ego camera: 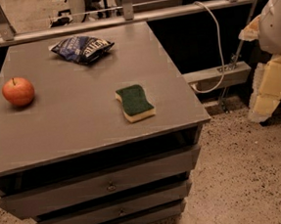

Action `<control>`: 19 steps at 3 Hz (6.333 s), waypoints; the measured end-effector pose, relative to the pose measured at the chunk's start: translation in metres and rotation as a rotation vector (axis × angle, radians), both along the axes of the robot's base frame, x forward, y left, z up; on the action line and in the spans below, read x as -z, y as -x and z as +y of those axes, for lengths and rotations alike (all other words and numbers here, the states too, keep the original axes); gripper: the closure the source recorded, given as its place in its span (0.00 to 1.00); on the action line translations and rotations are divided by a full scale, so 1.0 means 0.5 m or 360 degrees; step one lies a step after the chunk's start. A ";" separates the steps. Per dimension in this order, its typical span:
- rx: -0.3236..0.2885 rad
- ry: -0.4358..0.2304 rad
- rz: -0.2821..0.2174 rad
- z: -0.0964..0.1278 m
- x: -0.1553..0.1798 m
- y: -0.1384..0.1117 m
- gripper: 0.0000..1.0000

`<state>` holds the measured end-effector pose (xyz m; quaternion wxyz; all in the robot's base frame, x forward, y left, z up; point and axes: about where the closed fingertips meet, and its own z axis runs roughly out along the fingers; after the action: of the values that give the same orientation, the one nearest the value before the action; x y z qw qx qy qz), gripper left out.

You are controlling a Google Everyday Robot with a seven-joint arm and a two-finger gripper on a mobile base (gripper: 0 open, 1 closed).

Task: Move sponge near apple

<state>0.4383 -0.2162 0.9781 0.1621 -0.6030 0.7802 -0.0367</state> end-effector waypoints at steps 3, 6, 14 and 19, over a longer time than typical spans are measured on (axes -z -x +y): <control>-0.0016 -0.0257 -0.0056 0.099 0.063 -0.077 0.00; 0.0084 -0.0776 -0.0021 0.292 0.185 -0.204 0.00; 0.0097 -0.0999 -0.0159 0.382 0.195 -0.280 1.00; -0.0282 -0.1166 -0.0308 0.790 0.171 -0.452 1.00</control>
Offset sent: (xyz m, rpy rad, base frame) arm 0.0245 0.0310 -0.0262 0.0973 -0.0423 0.0258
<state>0.6644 0.1788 0.8923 0.4422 -0.5639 0.6676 0.2018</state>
